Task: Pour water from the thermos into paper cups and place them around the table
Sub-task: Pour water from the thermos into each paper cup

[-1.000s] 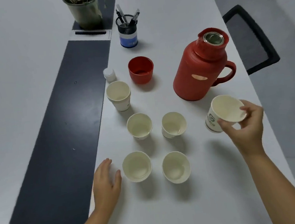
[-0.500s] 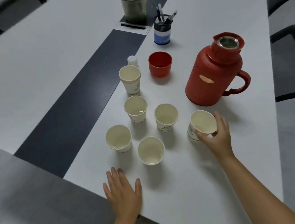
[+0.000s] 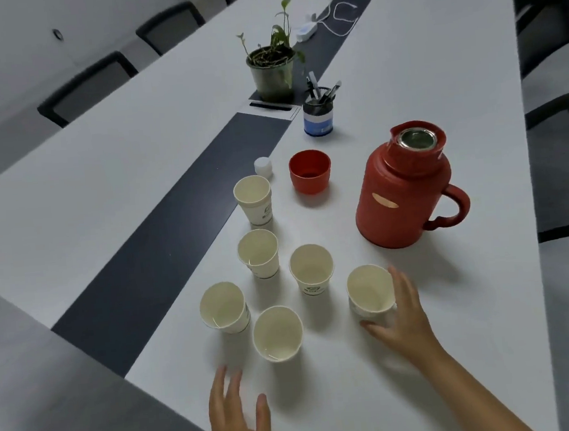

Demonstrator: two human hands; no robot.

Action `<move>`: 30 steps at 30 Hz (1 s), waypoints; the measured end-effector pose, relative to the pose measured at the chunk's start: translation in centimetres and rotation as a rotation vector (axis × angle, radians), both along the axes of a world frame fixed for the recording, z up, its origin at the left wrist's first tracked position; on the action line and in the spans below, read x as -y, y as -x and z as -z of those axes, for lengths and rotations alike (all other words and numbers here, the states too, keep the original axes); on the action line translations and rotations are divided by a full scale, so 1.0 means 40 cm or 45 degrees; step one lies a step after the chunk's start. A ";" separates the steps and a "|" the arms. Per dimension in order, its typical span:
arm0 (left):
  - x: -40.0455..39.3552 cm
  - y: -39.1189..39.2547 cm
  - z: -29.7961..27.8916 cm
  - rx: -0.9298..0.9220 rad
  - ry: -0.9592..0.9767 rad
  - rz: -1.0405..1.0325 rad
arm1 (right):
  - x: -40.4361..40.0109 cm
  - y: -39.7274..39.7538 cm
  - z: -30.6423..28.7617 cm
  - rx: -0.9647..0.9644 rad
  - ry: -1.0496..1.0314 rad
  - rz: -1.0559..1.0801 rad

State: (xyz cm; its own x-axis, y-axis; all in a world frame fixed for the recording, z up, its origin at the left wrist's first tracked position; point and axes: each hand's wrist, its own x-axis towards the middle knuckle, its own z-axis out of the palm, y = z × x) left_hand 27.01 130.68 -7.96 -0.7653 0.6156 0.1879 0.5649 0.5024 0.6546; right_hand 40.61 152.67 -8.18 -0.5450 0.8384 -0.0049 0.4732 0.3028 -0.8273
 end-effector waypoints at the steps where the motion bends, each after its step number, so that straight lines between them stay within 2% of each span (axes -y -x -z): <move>1: -0.020 0.001 -0.021 -0.041 -0.162 0.043 | -0.006 -0.014 0.000 -0.012 0.009 -0.022; 4: -0.102 0.001 -0.075 -0.032 -0.402 0.181 | -0.035 -0.063 -0.003 -0.060 0.000 0.019; 8: -0.268 0.000 -0.158 -0.022 -0.544 0.341 | -0.120 -0.118 -0.029 -0.125 -0.144 0.362; 11: -0.413 0.007 -0.190 0.140 -0.403 0.471 | -0.213 -0.127 -0.076 -0.185 -0.163 0.499; 15: -0.626 0.025 -0.187 0.388 -0.068 0.570 | -0.333 -0.093 -0.127 -0.196 -0.014 0.452; 18: -0.747 0.051 -0.179 0.702 0.030 0.608 | -0.393 -0.065 -0.134 -0.230 0.119 0.363; 20: -0.793 0.070 -0.169 0.891 0.028 0.662 | -0.420 -0.055 -0.123 -0.239 0.142 0.400; 26: -0.847 0.097 -0.166 1.062 -0.023 0.901 | -0.433 -0.030 -0.097 -0.270 0.223 0.520; 30: -0.826 0.074 -0.178 0.996 0.010 1.005 | -0.363 -0.052 -0.083 -0.338 0.152 0.658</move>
State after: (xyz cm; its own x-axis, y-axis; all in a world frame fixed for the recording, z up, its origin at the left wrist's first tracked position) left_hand 24.05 163.74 -0.84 -0.0640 0.9813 -0.1814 0.1606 0.1895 0.9687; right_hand 42.68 167.20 -4.85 -0.0619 0.9975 -0.0346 0.3067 -0.0140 -0.9517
